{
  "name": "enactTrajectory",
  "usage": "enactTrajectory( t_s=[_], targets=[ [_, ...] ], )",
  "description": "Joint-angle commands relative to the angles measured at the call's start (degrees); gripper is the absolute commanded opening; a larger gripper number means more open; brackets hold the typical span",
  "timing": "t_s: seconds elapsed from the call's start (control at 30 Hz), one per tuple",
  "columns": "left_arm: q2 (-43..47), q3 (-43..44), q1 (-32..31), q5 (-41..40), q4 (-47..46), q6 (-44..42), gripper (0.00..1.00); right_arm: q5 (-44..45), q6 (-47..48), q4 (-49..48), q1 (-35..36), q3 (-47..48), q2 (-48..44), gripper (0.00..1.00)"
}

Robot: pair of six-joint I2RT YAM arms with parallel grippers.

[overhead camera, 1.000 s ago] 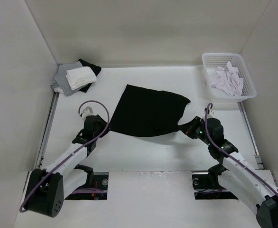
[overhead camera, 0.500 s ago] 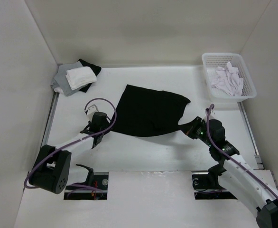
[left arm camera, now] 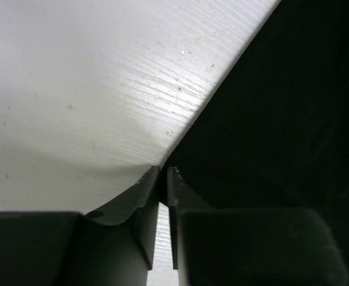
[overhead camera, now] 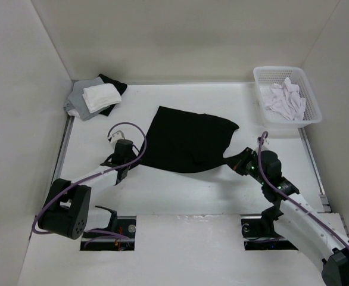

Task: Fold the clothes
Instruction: Fold the tank top

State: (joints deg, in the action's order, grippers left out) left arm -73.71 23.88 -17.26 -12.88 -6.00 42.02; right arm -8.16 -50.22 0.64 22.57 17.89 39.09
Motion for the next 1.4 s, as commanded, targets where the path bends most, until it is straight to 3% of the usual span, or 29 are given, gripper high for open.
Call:
enactTrajectory(
  t_s=[0.0,0.13,0.27,0.43,0.57,0.83,0.93,1.03,1.13,1.37],
  targets=[
    [1.55,0.12,0.78,2.60,-0.86,-0.19,0.05,0.08,-0.06,-4.07,0.33,2.24,0.20,0.02],
    [8.56,0.81,1.39,5.05,1.16,2.97,0.00,0.17,0.47,-3.64,0.41,4.25,0.72,0.02],
    [21.91,6.34,1.05,6.65,6.60,6.58,0.00,0.87,1.96,0.39,0.41,11.09,-1.29,0.01],
    [35.99,20.39,-0.54,3.31,13.11,6.67,0.00,7.36,7.58,11.55,1.11,28.82,-4.29,0.00],
    [40.49,32.08,-2.21,-0.47,13.65,4.92,0.00,14.30,12.76,18.32,4.18,46.40,-2.80,0.00],
    [37.33,54.59,-1.33,-2.67,11.80,0.61,0.00,27.58,23.14,29.32,18.41,86.83,8.44,0.00],
    [35.05,60.39,-0.63,-2.32,11.71,0.26,0.00,30.13,25.42,30.38,23.95,94.68,12.93,0.00],
    [32.76,62.78,0.25,-2.41,11.71,-0.36,0.00,31.98,27.19,29.94,27.21,96.54,16.88,0.00],
    [29.69,61.04,0.51,-2.50,11.10,-0.71,0.00,29.54,27.02,29.50,23.64,95.58,21.54,0.00],
    [16.44,49.08,5.16,0.92,4.08,1.39,0.00,6.87,17.27,22.92,2.63,86.97,34.36,0.00]
  ],
)
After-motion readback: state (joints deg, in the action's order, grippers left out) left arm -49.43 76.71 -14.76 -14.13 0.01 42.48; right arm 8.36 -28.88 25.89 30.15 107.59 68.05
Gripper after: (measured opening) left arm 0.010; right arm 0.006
